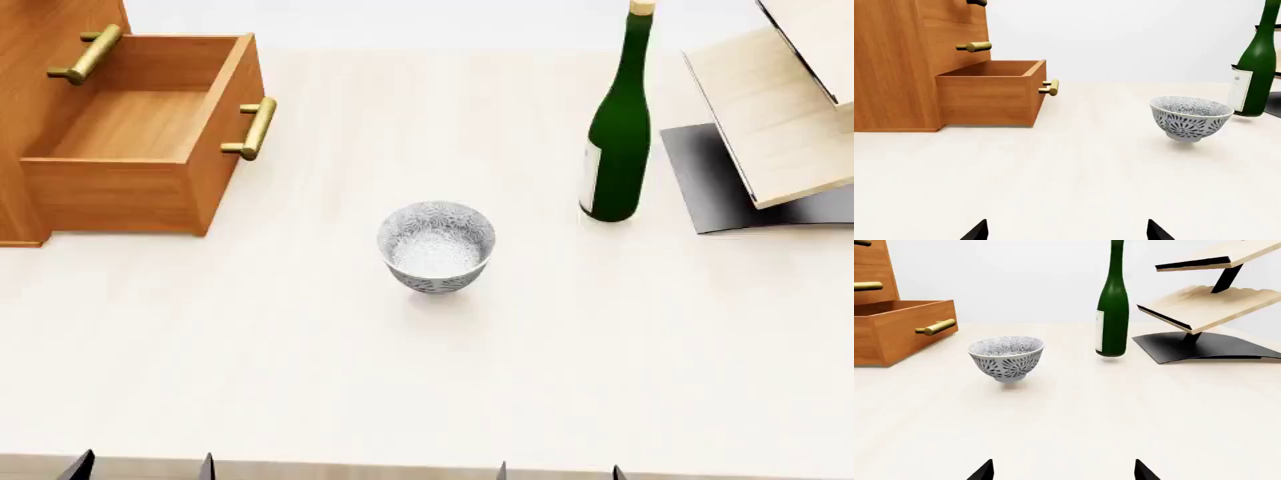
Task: Put the bowl in the bottom drawer of the cabinet and close it.
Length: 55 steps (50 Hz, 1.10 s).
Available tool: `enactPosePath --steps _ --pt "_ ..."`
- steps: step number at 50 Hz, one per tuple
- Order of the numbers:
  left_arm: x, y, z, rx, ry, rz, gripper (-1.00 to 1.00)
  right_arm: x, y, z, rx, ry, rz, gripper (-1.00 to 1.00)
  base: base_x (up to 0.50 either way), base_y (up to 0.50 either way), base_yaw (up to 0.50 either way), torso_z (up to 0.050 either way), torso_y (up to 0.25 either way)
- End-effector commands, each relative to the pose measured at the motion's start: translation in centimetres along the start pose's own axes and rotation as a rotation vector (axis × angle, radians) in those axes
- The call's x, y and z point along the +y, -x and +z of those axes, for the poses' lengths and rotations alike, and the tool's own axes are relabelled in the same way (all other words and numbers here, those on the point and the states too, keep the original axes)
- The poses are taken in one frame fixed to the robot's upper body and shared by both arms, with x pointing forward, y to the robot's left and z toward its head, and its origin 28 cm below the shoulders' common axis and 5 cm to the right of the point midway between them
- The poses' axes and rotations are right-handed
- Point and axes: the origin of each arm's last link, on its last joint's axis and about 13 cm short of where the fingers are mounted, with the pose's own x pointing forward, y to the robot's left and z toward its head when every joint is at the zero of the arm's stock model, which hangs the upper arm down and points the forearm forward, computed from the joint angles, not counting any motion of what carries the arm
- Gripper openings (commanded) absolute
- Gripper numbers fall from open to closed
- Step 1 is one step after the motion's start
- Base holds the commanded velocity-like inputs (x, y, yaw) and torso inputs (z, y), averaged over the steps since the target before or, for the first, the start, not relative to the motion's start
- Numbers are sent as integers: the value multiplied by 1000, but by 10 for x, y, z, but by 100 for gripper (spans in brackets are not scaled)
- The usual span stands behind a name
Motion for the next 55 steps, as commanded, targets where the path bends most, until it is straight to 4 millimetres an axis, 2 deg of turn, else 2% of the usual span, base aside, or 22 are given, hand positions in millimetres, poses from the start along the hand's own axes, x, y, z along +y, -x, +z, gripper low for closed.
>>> enactPosePath --steps 1,12,15,16,18,23,29,30,32,33,35,36,39,40,43,44,50,55 --pt "-1 0 -1 -1 -9 5 100 -1 -1 -1 11 4 -4 100 0 0 0 0 0" --pt "-1 -1 -2 5 -12 14 100 1 -1 1 11 17 12 100 0 0 0 0 0" --pt "1 1 4 9 25 14 100 1 -1 1 15 19 11 100 0 0 0 0 0" --pt "1 7 8 24 65 -3 100 1 -2 2 16 17 11 100 0 0 0 0 0" --pt "2 18 14 10 -5 -4 100 1 -5 2 21 12 7 100 0 0 0 0 0" --pt "5 39 35 -53 24 -1 100 -1 -6 9 18 5 16 100 0 0 0 0 0" --pt "11 67 32 -73 21 18 100 -6 -9 40 -47 34 -7 100 0 0 0 0 0" --pt "12 74 25 -78 13 15 100 -7 -8 54 -78 38 10 100 0 0 0 0 0" --pt "12 79 23 -78 17 21 100 -8 -8 67 -97 52 7 100 0 0 0 0 0" --pt "13 84 20 -75 24 21 100 -8 -7 80 -114 38 15 100 0 0 0 0 0" --pt "13 86 17 -72 29 27 100 -9 -6 91 -132 45 16 100 0 0 0 0 0" --pt "15 86 13 -57 52 37 100 -9 -4 105 -162 55 29 100 0 0 0 0 0" --pt "17 83 3 -41 46 52 100 -9 -2 125 -186 51 27 100 0 0 0 0 0" --pt "16 85 7 -63 53 32 100 -10 0 139 -213 50 25 100 0 0 0 0 0" --pt "16 86 4 -57 45 46 100 -10 0 157 -250 55 7 100 0 0 0 0 0" --pt "16 85 4 -56 56 45 100 -10 1 170 -289 66 4 100 0 0 0 0 0" --pt "15 86 3 -63 53 38 100 -13 -4 199 -341 61 7 100 0 0 0 0 0" --pt "15 86 3 -65 50 28 100 -15 -11 207 -361 73 4 100 0 0 0 0 0"
